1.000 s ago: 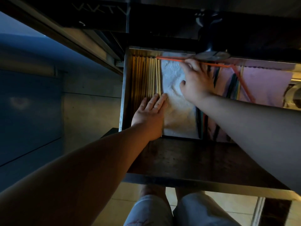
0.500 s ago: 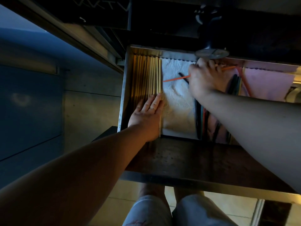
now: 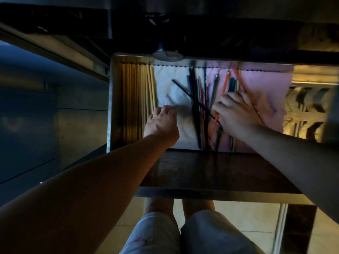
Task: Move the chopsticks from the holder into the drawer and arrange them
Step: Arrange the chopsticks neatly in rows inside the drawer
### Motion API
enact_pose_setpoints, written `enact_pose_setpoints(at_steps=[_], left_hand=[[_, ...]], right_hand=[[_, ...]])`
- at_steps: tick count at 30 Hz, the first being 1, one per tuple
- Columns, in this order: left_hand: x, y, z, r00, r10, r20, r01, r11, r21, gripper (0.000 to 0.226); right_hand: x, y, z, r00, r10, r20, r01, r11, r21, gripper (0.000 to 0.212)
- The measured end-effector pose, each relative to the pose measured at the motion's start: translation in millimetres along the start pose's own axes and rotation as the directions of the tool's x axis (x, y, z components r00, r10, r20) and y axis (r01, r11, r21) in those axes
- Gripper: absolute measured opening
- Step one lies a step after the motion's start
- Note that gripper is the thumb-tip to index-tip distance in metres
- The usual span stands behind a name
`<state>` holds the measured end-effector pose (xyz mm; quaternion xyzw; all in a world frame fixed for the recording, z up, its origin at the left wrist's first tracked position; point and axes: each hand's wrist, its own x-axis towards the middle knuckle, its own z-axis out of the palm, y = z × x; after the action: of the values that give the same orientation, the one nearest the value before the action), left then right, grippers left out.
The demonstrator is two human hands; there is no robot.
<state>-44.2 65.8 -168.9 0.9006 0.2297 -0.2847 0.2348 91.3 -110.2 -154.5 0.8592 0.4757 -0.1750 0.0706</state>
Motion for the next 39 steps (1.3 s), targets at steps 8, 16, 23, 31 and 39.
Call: enact_pose_setpoints(at_steps=[8,16,23,31,39], left_hand=[[43,62,19,0.917,-0.394,0.059,0.362,0.764,-0.534,0.035],[68,70,24,0.821,-0.559,0.115,0.501,0.61,-0.614,0.032],[54,65,22,0.777,-0.629,-0.001,0.44,0.545,-0.713,0.014],[64,73,30,0.843,-0.534,-0.059,0.35,0.63,-0.693,0.014],[61,90,37,0.841,-0.522,-0.143,0.356,0.733,-0.58,0.017]], right_hand=[[-23,36,21,0.986,0.142,0.087,-0.147,0.988,0.048,0.013],[-22,26,23,0.975,0.198,0.102,-0.221,0.916,0.336,0.016],[-13,5,22,0.969,0.216,0.119,-0.246,0.811,0.531,0.014],[-7,2,35,0.927,0.361,0.102,-0.314,0.599,0.736,0.016],[2,2,51,0.879,0.437,0.192,-0.408,0.478,0.778,0.042]])
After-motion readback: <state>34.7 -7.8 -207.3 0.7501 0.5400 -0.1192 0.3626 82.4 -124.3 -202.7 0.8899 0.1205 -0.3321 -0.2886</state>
